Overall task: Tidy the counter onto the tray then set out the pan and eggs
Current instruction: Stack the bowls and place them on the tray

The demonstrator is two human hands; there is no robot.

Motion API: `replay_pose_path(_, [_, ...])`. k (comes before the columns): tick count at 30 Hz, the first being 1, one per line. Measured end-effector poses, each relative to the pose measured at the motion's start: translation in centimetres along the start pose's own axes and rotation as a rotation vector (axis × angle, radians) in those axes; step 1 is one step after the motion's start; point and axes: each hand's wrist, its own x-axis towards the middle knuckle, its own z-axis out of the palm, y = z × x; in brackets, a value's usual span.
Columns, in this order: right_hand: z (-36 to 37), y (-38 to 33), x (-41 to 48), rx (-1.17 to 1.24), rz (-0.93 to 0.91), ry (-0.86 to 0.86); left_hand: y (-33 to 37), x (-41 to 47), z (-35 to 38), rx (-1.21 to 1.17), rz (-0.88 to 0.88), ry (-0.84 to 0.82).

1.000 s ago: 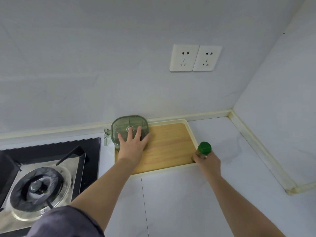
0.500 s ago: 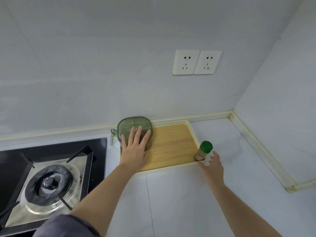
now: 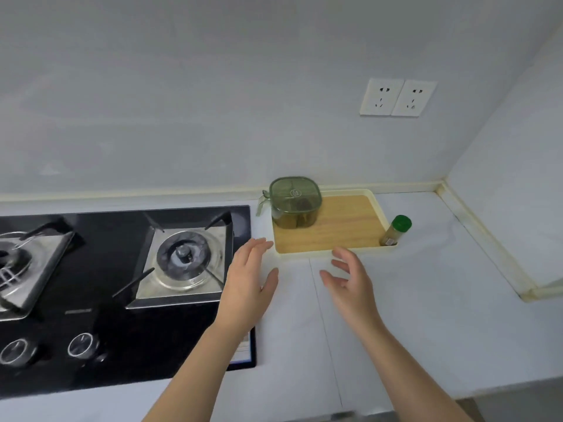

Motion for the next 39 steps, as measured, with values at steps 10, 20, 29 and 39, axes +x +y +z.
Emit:
replay_pose_path(10, [14.5,-15.2,-17.3,0.187,-0.152,-0.254,-5.7,-17.9,-20.9,-0.128,-0.247,0.209])
replay_pose_path(20, [32.2,-27.4,-32.5,0.228,-0.318,-0.663,-13.1,-33.0,-41.1,-0.028,-0.402,0.618])
replay_pose_path(29, [44.1,-32.7,-38.4,0.213,-0.391,-0.883,-19.8,-40.3,-50.3,0.024,-0.528,0.783])
replay_pose_path(39, [63.7,-40.4,-43.5,0.231,-0.465,-1.107,-30.5,-47.0,-63.3,0.212,-0.685,0.876])
